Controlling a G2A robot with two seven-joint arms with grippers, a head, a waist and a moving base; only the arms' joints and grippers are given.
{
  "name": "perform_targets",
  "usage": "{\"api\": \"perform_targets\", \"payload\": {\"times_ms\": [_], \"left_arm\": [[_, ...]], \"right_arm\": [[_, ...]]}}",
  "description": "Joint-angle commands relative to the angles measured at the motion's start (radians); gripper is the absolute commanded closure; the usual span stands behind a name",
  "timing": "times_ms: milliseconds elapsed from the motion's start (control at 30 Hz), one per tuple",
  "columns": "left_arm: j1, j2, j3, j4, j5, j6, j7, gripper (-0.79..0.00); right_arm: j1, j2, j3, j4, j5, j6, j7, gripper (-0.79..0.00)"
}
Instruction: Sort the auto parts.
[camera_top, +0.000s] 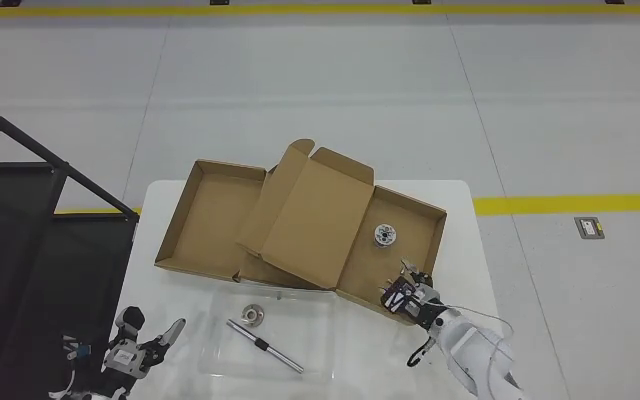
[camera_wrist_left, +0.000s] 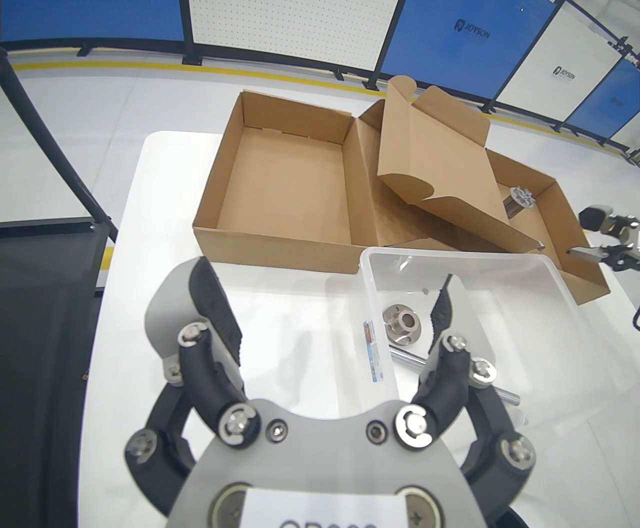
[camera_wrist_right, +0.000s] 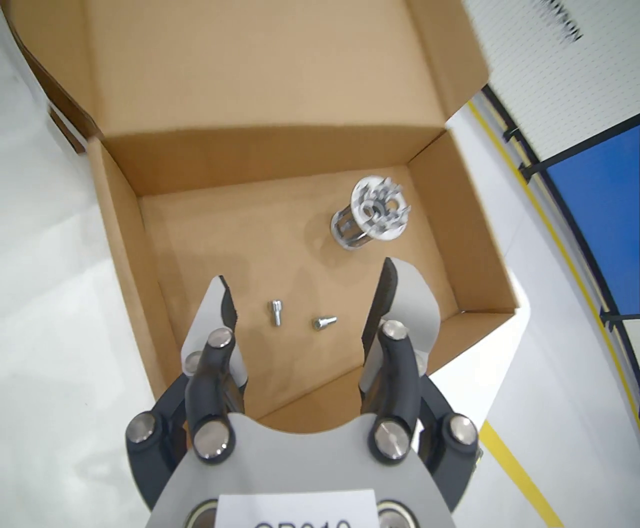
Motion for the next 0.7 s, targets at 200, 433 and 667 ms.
{"api": "perform_targets", "payload": {"times_ms": [200,433,667], "left_arm": [[0.057,0.004,0.002,-0.126,0.259,-0.011,0.045,-0.785],[0.087,0.013,0.035,-0.297,0.517,-0.040,-0.067,-0.785],[0.019,0.014,0.176,-0.374,0.719,-0.010,-0.267,-0.785]], "right_arm": [[-0.141,0.024,0.039,-0.115,-0.076,0.060,-0.491,-0.785],[-0.189,0.041,0.039,-0.131,-0.140,0.079,-0.809,-0.785],[-0.206,0.053,0.028,-0.115,-0.177,0.081,-0.943,-0.785]]}}
